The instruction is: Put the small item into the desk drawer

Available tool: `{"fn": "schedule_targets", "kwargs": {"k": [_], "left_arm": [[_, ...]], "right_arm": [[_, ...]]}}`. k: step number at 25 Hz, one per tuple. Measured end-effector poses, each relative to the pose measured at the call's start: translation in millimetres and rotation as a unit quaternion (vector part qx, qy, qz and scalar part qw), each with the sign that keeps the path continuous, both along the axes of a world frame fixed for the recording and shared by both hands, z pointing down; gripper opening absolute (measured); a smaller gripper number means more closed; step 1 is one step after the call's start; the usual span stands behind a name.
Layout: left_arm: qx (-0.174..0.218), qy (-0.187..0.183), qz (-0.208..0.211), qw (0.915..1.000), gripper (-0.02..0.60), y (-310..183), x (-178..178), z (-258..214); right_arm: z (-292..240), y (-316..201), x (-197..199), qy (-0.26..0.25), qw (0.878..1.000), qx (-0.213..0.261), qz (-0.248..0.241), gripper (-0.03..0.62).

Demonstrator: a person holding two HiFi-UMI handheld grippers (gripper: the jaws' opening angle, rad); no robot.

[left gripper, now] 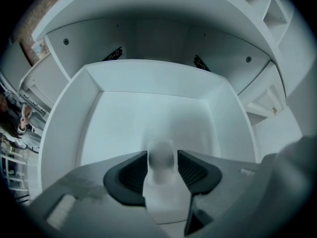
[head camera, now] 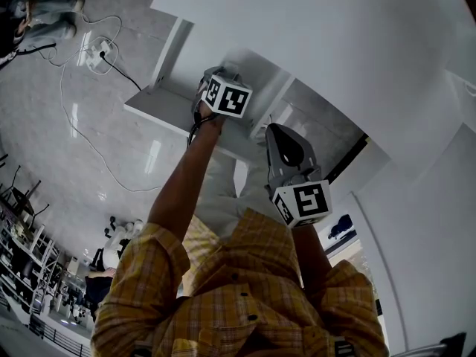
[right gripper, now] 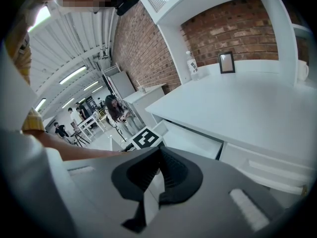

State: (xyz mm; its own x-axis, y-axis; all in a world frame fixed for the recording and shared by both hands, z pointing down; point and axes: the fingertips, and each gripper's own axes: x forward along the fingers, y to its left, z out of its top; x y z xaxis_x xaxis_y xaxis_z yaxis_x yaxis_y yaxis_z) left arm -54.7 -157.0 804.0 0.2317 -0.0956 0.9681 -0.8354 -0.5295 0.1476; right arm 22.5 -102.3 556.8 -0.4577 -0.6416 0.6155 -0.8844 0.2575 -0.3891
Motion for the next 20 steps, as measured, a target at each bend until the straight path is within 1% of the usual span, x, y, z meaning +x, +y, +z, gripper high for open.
{"fn": "schedule_targets", "kwargs": {"k": [8,12,20], "left_arm": [[0.011,-0.004,-0.002,0.9999,0.201,2.1,-0.6,-8.2],[0.019,-0.003,-0.004,0.9998,0.199,-2.4,-1.7,-14.7],[0.055,0.000,-0.017,0.9984,0.199,-10.0,-6.8,-43.7]], "right_arm": [[-10.6,5.0,-4.7,-0.010,1.000,0.010,0.001,-0.003],[-11.7,6.4,-6.3,-0.006,1.000,0.013,-0.004,-0.003],[-19.0,12.4,-3.7,-0.004,0.999,0.031,-0.011,-0.003]]}}
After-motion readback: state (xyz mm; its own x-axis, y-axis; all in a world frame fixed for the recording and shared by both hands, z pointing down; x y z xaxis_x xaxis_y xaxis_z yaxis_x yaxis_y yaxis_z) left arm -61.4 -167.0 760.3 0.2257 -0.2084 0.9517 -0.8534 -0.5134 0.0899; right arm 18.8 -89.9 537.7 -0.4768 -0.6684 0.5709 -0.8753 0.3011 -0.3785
